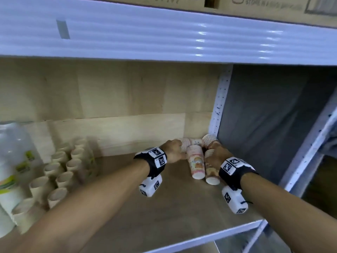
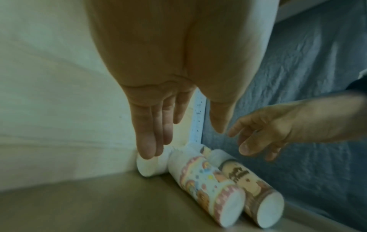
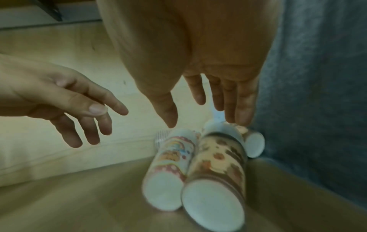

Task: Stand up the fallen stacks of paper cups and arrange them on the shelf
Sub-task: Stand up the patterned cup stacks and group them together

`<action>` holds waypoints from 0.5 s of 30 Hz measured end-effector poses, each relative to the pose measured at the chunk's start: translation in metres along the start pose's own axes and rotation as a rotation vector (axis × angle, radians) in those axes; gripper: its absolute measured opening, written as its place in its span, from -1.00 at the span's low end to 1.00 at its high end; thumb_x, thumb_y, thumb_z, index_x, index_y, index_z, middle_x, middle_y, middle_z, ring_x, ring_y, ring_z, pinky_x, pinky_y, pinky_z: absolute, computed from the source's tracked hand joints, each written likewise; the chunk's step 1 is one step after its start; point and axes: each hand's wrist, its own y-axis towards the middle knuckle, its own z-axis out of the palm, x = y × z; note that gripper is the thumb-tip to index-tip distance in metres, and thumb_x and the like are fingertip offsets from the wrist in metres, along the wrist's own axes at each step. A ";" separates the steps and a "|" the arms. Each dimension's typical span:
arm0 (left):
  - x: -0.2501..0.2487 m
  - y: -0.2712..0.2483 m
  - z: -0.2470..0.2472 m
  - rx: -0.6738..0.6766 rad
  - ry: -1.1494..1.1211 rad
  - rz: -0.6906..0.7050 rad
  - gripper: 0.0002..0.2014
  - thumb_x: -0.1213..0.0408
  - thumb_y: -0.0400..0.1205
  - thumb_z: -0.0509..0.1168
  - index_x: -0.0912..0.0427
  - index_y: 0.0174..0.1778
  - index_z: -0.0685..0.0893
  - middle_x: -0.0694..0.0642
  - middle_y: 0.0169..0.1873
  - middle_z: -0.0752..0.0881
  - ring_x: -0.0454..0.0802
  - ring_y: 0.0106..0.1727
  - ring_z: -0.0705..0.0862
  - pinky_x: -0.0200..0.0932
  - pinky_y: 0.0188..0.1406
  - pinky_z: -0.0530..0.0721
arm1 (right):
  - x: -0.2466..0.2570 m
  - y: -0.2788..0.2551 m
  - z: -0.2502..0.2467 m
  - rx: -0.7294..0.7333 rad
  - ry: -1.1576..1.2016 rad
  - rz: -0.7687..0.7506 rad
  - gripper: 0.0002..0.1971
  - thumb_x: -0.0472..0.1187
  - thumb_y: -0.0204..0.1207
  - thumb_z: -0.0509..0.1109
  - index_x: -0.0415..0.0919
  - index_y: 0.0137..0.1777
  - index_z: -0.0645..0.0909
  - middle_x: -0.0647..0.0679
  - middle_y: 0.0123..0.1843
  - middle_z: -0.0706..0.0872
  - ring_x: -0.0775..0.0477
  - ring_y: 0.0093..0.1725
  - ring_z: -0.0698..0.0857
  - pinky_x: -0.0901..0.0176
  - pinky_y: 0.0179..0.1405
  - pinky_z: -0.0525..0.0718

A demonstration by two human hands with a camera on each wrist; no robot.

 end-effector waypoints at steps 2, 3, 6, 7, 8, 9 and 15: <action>-0.005 0.011 0.017 -0.010 -0.009 -0.008 -0.33 -0.17 0.57 0.35 0.17 0.50 0.48 0.16 0.40 0.56 0.12 0.28 0.61 -0.05 0.22 0.61 | -0.009 -0.010 0.003 -0.020 0.055 0.031 -0.24 0.14 0.27 0.37 0.39 0.51 0.22 -0.03 0.43 0.56 -0.25 0.31 0.66 -0.13 0.26 0.63; -0.008 0.015 0.024 -0.008 -0.017 -0.020 -0.34 -0.17 0.58 0.34 0.18 0.49 0.48 0.16 0.40 0.55 0.13 0.29 0.60 -0.07 0.18 0.60 | -0.012 -0.012 0.004 0.000 0.055 0.061 -0.19 0.11 0.29 0.37 0.32 0.57 0.15 -0.07 0.49 0.52 -0.26 0.34 0.63 -0.14 0.29 0.63; -0.012 0.027 0.045 -0.010 -0.063 -0.058 -0.40 -0.15 0.60 0.31 0.17 0.45 0.49 0.16 0.34 0.61 0.15 0.27 0.62 -0.09 0.07 0.59 | -0.020 -0.008 0.015 0.055 0.028 0.171 -0.15 0.04 0.46 0.33 -0.09 0.70 0.03 -0.24 0.62 0.34 -0.31 0.49 0.49 -0.07 0.42 0.52; -0.012 0.031 0.050 -0.006 -0.084 -0.075 -0.39 -0.15 0.59 0.31 0.17 0.45 0.50 0.16 0.33 0.63 0.15 0.26 0.63 -0.08 0.09 0.61 | -0.020 -0.008 0.019 0.057 0.027 0.196 -0.13 0.03 0.50 0.34 -0.17 0.70 -0.02 -0.28 0.62 0.32 -0.33 0.50 0.47 -0.06 0.42 0.50; -0.012 0.037 0.057 -0.004 -0.121 -0.085 -0.38 -0.16 0.58 0.31 0.17 0.45 0.50 0.16 0.32 0.64 0.15 0.25 0.64 -0.05 0.13 0.63 | -0.021 -0.007 0.023 0.050 0.020 0.201 -0.10 0.02 0.51 0.36 -0.23 0.70 -0.07 -0.32 0.60 0.33 -0.35 0.49 0.46 -0.06 0.40 0.51; -0.015 0.039 0.061 0.011 -0.152 -0.104 -0.35 -0.19 0.55 0.31 0.18 0.45 0.49 0.16 0.32 0.63 0.15 0.25 0.64 -0.01 0.18 0.64 | -0.022 -0.006 0.027 0.049 0.013 0.208 -0.05 0.03 0.49 0.39 -0.27 0.70 -0.11 -0.34 0.57 0.35 -0.37 0.47 0.47 -0.07 0.39 0.54; -0.020 0.055 0.094 -0.048 -0.240 -0.189 -0.08 -0.17 0.47 0.43 0.21 0.62 0.20 0.25 0.46 0.49 0.25 0.39 0.55 0.06 0.29 0.61 | -0.026 -0.005 0.042 0.040 -0.027 0.139 -0.25 0.09 0.44 0.43 -0.22 0.57 0.34 -0.31 0.48 0.49 -0.35 0.40 0.55 -0.18 0.36 0.57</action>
